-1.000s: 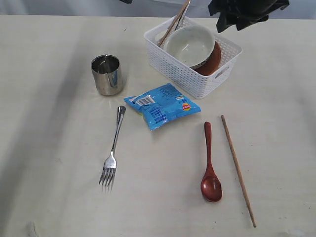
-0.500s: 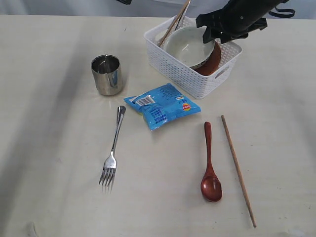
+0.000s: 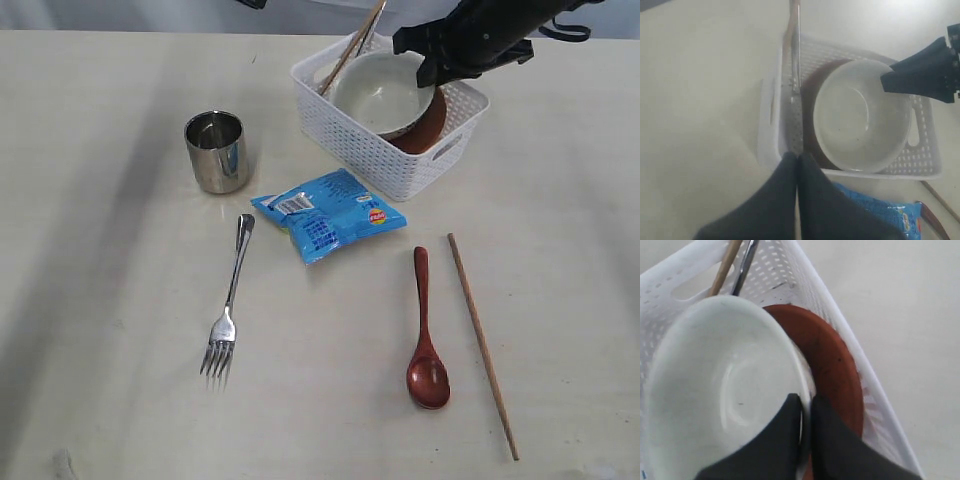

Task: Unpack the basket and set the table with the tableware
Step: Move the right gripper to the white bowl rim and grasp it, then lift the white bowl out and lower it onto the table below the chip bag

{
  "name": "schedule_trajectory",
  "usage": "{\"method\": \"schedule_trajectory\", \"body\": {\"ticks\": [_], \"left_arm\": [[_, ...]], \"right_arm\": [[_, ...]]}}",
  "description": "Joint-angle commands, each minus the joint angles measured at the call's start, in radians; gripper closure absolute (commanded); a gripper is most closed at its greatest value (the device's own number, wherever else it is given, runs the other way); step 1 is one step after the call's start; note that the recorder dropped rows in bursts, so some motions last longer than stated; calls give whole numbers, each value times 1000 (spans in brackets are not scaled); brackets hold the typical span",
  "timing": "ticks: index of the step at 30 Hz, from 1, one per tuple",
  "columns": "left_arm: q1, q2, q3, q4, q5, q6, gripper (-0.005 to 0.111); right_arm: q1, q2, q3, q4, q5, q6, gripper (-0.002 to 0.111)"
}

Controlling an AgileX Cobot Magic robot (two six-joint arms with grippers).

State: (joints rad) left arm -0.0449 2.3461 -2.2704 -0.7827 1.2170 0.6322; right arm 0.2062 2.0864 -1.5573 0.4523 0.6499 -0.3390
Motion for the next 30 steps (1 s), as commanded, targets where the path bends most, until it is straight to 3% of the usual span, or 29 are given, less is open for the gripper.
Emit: {"method": "schedule_trajectory", "body": {"ticks": [1, 13, 17, 20, 25, 30], "left_arm": [[-2, -6, -5, 0, 4, 4, 107], [-2, -6, -5, 0, 4, 9, 107], [-2, -6, -5, 0, 4, 11, 107], [-2, -6, -5, 22, 4, 9, 107], [-2, -6, -5, 14, 4, 0, 107], [-2, -6, -5, 14, 4, -12, 107]], "right_arm": [[-4, -3, 0, 8, 3, -5, 109], [-4, -188, 0, -105, 68, 40, 109], [10, -305, 3, -100, 295, 40, 109], [71, -418, 194, -87, 317, 40, 109], [243, -547, 546, 107, 91, -20, 109], [393, -551, 746, 192, -114, -24, 109]]}}
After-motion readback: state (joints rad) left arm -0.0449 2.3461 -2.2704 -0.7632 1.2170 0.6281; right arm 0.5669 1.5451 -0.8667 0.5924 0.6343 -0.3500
